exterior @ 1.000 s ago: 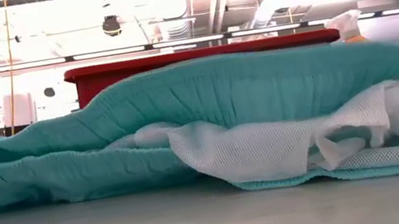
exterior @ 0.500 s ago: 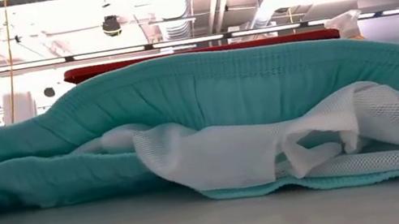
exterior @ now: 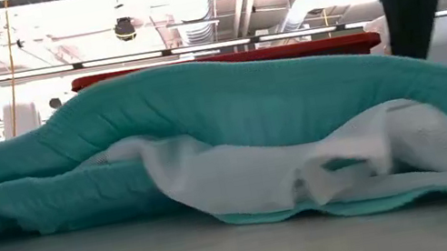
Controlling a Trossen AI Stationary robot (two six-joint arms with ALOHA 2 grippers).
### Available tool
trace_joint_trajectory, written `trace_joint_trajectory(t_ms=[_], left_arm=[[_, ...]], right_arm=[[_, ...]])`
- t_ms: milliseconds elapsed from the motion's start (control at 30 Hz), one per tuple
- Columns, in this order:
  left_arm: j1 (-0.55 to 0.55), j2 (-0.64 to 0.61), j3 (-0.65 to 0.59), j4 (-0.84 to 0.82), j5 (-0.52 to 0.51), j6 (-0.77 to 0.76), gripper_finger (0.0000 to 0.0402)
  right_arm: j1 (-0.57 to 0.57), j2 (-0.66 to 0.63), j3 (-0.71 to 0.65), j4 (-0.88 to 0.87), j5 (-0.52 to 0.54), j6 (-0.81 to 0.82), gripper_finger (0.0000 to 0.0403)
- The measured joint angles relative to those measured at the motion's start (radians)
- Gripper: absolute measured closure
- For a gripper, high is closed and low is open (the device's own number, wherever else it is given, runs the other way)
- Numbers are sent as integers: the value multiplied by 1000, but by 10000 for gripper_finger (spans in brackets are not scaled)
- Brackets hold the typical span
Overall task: Fold Laundry from Bin
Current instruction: Fold the sky blue shorts
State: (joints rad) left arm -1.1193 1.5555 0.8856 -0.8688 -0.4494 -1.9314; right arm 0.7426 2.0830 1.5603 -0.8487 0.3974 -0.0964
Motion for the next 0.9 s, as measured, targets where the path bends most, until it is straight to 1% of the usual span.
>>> trace_joint_trajectory(t_ms=[67,167,267,367,500,533,567,633,733,800,900], left_arm=[[6,0,0,0,17,0,401],[15,0,0,1,29,-7,401],[20,0,0,6,31,-39,401],[20,0,0,19,51,-63,401],[16,0,0,40,63,-69,397],[14,0,0,50,60,-45,391],[14,0,0,66,60,-7,382],[14,0,0,109,63,81,357],[18,0,0,166,116,249,305],[18,0,1,195,162,382,266],[19,0,17,229,207,613,213]], right_arm=[[-8,0,-21,74,-8,-62,159],[-20,-1,-56,139,-57,-103,161],[-27,-3,-96,201,-82,-133,180],[-26,-6,-124,226,-82,-133,231],[-41,-9,-132,218,-134,-41,338],[-45,-12,-132,211,-154,-17,362],[-50,-15,-132,203,-179,0,373],[-59,-16,-132,191,-221,33,373],[-60,-15,-132,179,-237,70,359],[-57,-14,-132,183,-234,70,353],[-57,-14,-133,182,-239,71,355]])
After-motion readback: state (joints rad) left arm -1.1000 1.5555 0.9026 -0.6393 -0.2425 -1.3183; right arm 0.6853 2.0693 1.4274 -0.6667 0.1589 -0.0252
